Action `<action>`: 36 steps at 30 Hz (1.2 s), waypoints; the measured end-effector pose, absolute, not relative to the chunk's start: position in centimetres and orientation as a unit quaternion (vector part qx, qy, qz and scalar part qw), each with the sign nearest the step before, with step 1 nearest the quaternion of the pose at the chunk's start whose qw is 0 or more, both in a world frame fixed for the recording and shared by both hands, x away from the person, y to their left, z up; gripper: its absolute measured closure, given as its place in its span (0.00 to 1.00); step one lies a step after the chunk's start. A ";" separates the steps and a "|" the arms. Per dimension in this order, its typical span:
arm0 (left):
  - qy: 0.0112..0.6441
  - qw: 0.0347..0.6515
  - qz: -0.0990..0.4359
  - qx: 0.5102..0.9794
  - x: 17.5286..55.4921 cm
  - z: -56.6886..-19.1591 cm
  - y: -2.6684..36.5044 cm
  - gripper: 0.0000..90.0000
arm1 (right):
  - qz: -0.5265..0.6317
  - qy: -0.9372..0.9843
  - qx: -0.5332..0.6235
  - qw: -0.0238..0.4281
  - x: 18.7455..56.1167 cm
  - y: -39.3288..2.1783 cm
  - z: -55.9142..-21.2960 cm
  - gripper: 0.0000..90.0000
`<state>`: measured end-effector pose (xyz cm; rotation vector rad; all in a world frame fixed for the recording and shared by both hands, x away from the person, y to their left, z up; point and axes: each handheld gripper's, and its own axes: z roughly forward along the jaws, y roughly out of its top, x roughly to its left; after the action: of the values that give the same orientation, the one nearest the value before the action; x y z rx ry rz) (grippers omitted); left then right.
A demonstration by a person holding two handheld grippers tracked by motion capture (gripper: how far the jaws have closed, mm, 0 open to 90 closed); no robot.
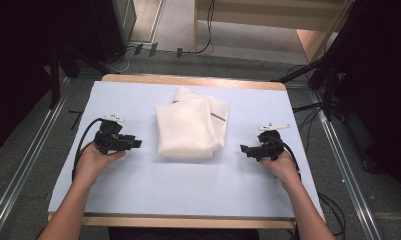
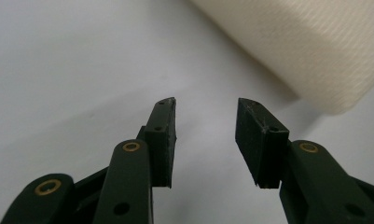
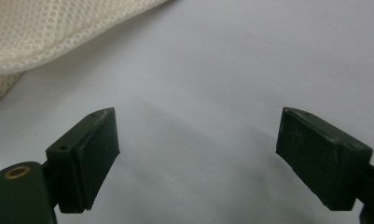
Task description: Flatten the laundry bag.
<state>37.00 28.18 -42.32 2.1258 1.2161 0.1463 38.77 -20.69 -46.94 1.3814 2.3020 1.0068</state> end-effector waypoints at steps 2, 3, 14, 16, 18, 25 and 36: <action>0.459 0.332 0.064 0.821 36.8 -42.3 27.8 0.64 | 0.356 0.793 0.477 0.132 38.6 -20.6 -46.7 0.15; 0.457 0.335 0.061 0.822 36.6 -42.3 27.5 0.63 | 0.361 0.790 0.479 0.126 38.5 -20.5 -46.6 0.15; 0.439 0.338 0.056 0.831 36.0 -41.8 26.3 0.49 | 0.365 0.797 0.463 0.131 37.1 -19.5 -46.1 0.23; 0.436 0.339 0.058 0.831 36.0 -41.7 26.2 0.48 | 0.367 0.794 0.466 0.131 36.9 -19.6 -45.9 0.24; 0.435 0.345 0.058 0.830 36.0 -41.5 26.1 0.47 | 0.369 0.794 0.465 0.130 36.8 -19.8 -45.9 0.25; 0.422 0.350 0.063 0.834 36.1 -41.3 25.8 0.43 | 0.373 0.797 0.460 0.123 36.5 -19.9 -45.9 0.25; 0.416 0.363 0.063 0.832 35.6 -40.7 25.5 0.40 | 0.373 0.806 0.441 0.129 36.3 -19.8 -45.9 0.31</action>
<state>35.59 25.53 -40.73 2.1410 1.0698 0.1629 36.28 -19.76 -45.94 1.2836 2.3427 1.0856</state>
